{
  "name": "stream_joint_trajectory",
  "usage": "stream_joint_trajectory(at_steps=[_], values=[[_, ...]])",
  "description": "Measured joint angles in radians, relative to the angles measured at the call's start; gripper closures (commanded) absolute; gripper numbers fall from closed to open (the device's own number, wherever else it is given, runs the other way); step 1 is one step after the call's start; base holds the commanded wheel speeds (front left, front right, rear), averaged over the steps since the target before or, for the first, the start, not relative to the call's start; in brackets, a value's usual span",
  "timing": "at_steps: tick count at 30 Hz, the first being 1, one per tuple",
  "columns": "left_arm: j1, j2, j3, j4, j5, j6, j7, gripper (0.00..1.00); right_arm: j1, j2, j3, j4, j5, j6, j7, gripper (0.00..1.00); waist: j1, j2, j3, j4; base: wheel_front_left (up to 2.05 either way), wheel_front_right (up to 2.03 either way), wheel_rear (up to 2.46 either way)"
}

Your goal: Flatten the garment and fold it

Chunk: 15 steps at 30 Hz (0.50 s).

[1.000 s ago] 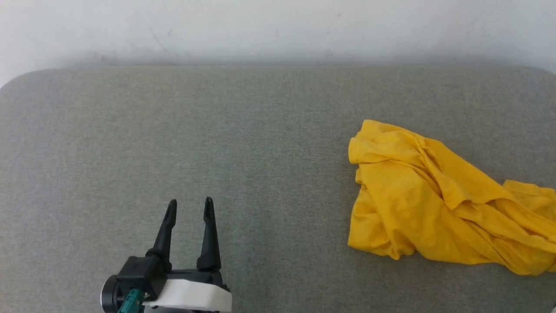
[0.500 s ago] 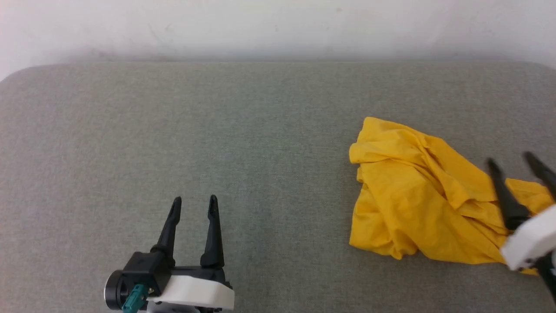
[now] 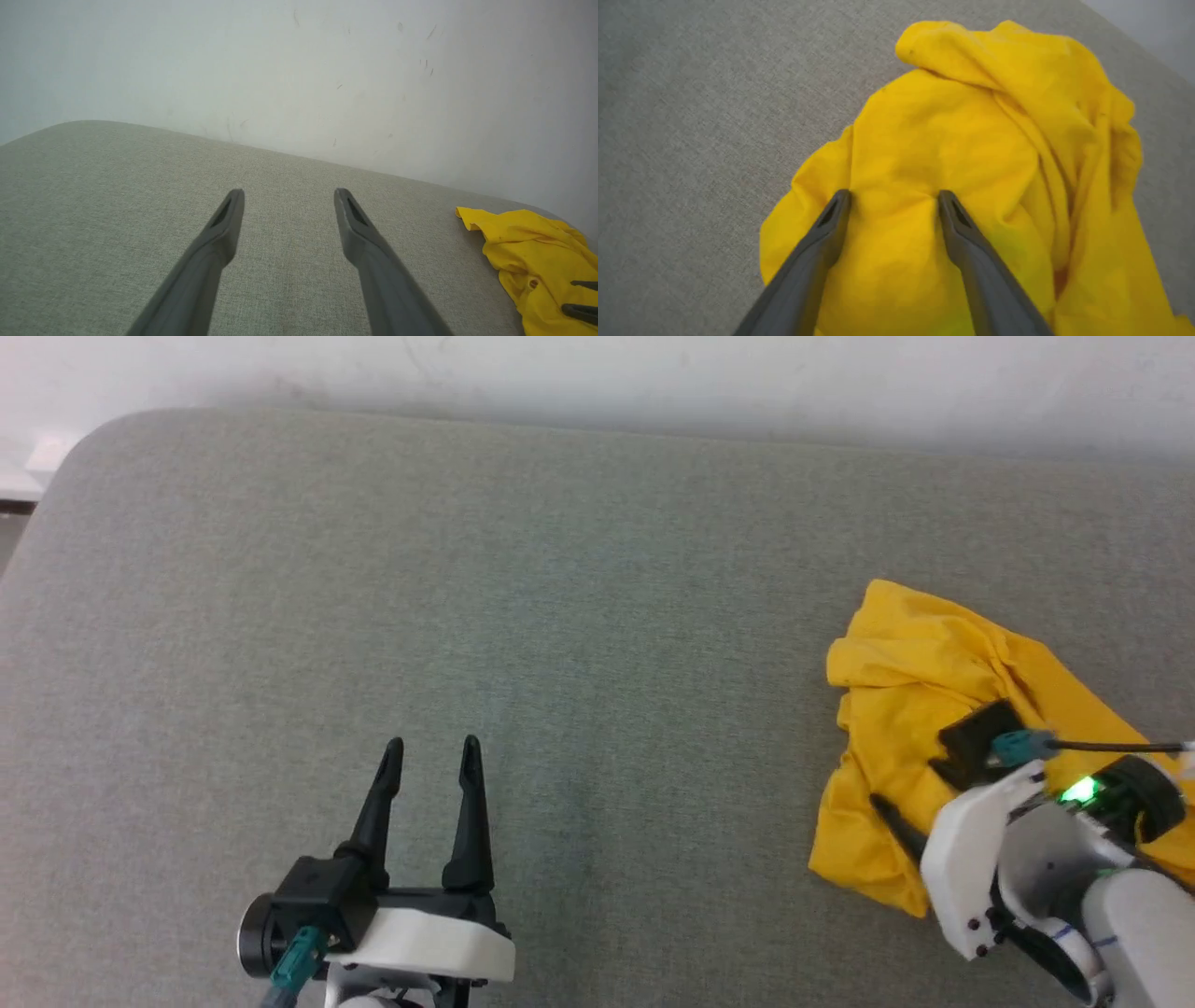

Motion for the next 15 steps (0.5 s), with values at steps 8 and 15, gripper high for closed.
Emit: stream_joint_trajectory(at_steps=[8,15], values=[[-0.002,-0.003,-0.003,0.021,0.000,-0.010,0.000,0.00,-0.085,-0.015,0.138,0.176,-0.036,0.000,0.034,1.00,-0.0001,0.0000,-0.005,0.049,0.00,0.00,0.00],[0.004,-0.006,0.007,0.028,0.000,-0.013,0.000,0.00,-0.128,0.050,0.189,0.107,0.075,0.000,-0.036,1.00,-0.0002,0.0000,-0.043,0.049,0.00,0.00,0.00]])
